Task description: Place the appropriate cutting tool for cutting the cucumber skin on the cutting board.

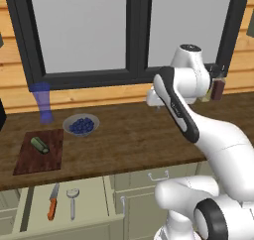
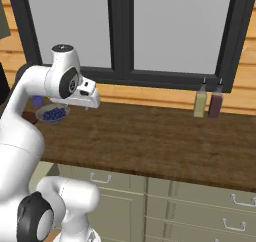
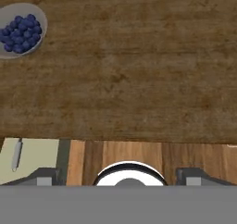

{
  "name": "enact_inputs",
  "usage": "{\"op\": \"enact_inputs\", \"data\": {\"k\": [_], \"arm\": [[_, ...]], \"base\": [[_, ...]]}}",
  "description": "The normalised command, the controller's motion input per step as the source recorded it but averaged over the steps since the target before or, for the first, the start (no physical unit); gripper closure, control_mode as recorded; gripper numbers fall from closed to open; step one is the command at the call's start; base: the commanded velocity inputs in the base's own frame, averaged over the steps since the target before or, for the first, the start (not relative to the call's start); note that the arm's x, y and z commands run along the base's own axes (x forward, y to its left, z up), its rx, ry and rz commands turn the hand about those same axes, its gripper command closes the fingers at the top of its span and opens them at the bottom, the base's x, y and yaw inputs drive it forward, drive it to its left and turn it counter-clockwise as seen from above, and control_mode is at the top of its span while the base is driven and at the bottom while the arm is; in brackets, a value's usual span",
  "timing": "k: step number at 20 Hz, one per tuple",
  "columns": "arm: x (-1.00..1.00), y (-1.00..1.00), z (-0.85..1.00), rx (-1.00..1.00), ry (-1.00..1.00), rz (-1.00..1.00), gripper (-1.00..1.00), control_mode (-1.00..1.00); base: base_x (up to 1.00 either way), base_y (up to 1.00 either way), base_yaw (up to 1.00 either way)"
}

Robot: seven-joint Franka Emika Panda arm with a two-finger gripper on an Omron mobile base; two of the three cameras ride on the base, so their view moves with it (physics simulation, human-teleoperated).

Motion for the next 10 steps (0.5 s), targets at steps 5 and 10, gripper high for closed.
{"op": "enact_inputs", "data": {"k": [5,10], "arm": [[-0.12,1.00,-0.90,0.12,0.30,0.00,-1.00,-1.00],[-0.31,1.00,-0.75,0.12,0.17,0.00,-1.00,-1.00]], "base": [[0.00,0.00,0.00],[0.00,0.00,0.00]]}}
